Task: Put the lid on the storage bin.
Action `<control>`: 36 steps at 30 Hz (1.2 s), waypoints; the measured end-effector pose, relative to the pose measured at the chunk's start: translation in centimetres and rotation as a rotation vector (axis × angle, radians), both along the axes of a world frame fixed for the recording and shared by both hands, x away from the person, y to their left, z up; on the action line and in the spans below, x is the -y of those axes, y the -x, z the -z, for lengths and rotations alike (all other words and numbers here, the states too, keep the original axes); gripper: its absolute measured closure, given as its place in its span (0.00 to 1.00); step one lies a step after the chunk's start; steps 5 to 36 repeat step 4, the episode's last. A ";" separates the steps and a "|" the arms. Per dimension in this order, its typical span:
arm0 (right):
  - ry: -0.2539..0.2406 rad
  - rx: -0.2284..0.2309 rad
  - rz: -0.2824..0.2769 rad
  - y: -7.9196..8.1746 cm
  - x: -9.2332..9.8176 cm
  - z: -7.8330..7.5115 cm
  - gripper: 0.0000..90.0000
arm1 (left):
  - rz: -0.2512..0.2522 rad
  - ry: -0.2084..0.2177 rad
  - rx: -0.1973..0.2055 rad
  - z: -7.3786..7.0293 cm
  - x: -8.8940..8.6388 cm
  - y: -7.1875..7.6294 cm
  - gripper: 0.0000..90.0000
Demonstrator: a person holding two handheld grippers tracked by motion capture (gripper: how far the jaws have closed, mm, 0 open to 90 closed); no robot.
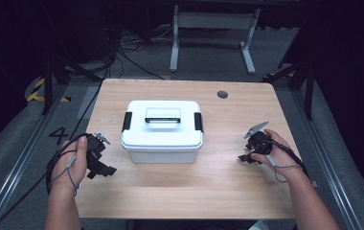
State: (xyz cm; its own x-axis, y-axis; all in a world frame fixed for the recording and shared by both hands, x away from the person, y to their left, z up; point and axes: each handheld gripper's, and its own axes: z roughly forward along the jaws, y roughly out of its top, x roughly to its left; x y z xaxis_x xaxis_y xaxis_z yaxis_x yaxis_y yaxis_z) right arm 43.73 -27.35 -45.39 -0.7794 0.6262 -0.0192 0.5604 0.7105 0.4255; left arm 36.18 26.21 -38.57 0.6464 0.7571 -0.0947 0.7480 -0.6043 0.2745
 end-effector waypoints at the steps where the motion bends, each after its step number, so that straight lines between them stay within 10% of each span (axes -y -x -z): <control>1: -0.005 -0.001 0.003 0.0 0.0 0.0 0.41 | 0.004 0.002 0.000 0.0 0.0 -0.1 0.21; 36: -0.019 -0.005 0.012 -0.1 0.2 0.1 0.42 | 0.005 0.010 0.007 0.0 0.0 -0.1 0.21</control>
